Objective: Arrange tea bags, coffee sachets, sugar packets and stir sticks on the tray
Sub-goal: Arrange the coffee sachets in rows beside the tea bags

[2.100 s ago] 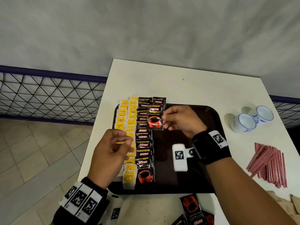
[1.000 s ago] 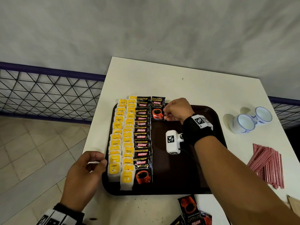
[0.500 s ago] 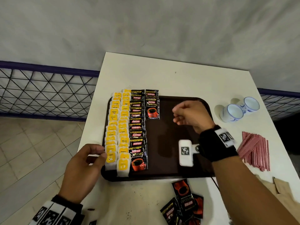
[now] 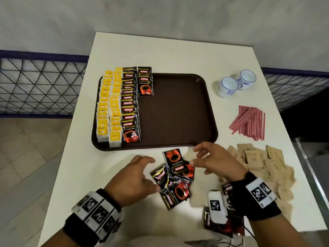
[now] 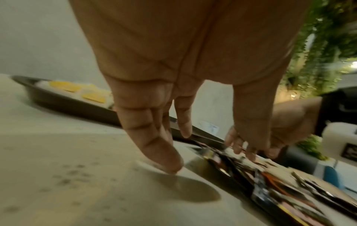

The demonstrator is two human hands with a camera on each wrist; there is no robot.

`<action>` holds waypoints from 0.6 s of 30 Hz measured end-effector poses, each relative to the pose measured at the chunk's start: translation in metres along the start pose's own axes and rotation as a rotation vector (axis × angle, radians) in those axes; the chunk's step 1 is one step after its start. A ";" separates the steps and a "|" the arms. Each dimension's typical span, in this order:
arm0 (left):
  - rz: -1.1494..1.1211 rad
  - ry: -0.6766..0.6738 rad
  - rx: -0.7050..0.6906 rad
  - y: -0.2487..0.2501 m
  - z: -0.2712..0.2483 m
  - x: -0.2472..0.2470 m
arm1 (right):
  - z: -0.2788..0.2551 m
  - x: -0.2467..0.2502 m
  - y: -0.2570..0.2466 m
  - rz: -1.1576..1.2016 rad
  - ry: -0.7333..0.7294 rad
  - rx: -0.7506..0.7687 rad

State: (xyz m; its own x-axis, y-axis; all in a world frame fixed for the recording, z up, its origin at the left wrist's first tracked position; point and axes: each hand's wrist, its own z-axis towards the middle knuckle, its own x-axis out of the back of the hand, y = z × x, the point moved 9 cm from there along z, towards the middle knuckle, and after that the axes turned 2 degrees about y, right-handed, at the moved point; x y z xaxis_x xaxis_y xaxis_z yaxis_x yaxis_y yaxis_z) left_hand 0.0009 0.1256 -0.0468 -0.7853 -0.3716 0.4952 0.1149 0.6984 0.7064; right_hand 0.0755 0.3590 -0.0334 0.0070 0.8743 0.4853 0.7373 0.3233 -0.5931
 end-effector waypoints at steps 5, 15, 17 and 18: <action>0.447 -0.038 -0.193 0.052 -0.002 -0.051 | -0.022 0.015 0.016 -0.049 0.009 0.051; 0.758 -0.151 -0.289 0.080 0.014 -0.106 | -0.054 0.029 0.077 -0.030 -0.157 0.000; 0.755 -0.159 -0.394 0.095 0.010 -0.117 | -0.053 0.045 0.080 0.039 -0.096 -0.004; 0.764 -0.182 -0.468 0.105 0.007 -0.125 | -0.052 0.055 0.080 0.068 -0.065 -0.003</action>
State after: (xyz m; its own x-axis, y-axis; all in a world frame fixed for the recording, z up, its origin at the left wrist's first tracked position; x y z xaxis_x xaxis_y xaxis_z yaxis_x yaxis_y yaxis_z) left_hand 0.1070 0.2498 -0.0381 -0.4737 0.2197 0.8528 0.8465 0.3807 0.3721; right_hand 0.1705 0.4139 -0.0211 0.0134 0.9158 0.4015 0.7386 0.2616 -0.6213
